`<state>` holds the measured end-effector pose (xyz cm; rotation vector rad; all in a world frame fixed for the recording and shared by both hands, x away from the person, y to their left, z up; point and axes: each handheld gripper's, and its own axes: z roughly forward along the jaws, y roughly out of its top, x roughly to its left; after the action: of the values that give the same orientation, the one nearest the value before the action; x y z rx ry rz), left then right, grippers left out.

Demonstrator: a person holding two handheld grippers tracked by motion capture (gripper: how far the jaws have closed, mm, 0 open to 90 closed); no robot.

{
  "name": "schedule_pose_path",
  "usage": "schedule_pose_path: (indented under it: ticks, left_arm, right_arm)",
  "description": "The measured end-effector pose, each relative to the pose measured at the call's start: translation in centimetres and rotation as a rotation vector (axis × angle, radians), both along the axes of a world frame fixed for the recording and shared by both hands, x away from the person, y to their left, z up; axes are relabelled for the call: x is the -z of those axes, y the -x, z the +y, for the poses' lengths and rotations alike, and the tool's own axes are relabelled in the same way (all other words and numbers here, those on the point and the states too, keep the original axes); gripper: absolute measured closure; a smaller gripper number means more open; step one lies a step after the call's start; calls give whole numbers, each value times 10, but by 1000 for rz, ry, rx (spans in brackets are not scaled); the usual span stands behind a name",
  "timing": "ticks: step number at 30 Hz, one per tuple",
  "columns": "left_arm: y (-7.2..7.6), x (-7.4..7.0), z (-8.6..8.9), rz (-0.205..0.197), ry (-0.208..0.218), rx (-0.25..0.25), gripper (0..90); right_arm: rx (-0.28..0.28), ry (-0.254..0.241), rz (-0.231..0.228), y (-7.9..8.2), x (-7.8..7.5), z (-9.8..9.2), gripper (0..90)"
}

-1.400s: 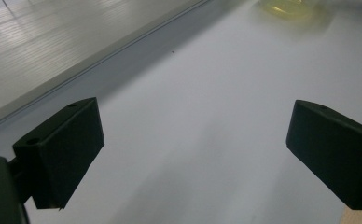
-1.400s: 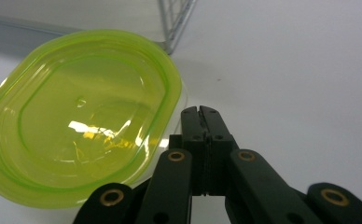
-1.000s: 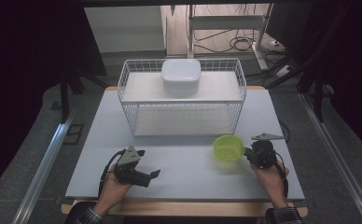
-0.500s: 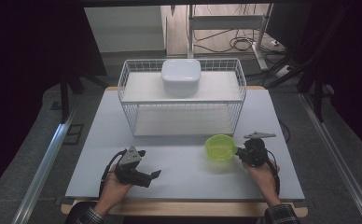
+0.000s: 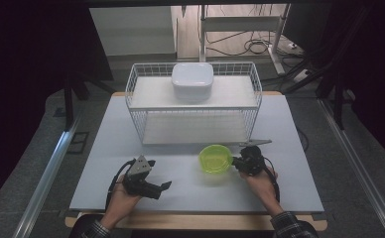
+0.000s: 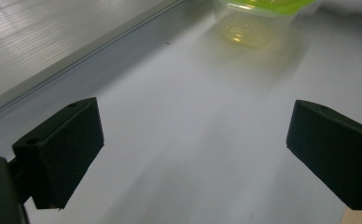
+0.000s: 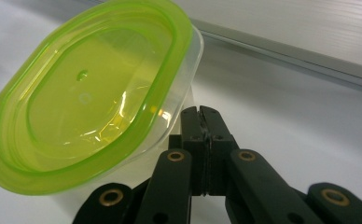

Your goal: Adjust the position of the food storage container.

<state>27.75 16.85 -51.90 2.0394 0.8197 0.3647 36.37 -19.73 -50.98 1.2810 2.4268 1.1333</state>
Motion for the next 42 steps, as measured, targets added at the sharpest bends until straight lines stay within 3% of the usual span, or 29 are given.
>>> schedule_pose_path:
  ticks: [17, 22, 25, 32, 42]
  left_arm:
    - [2, -1, 0, -7, 2, 9, 34]
    - [3, -3, 0, -14, 8, 16, 33]
    - [3, -3, 0, -12, 5, 18, 33]
    - [4, -3, 0, -14, 1, 18, 33]
    - [4, -4, 1, -13, -9, 20, 33]
  right_arm:
    - [-143, -52, 33, -9, 9, 65, 890]
    - [-174, -30, 15, -9, 10, 79, 878]
    - [-170, 4, -20, -9, 9, 76, 845]
    - [-136, 28, -61, -8, -1, 59, 731]
    - [-130, 50, -128, 6, -17, 39, 437]
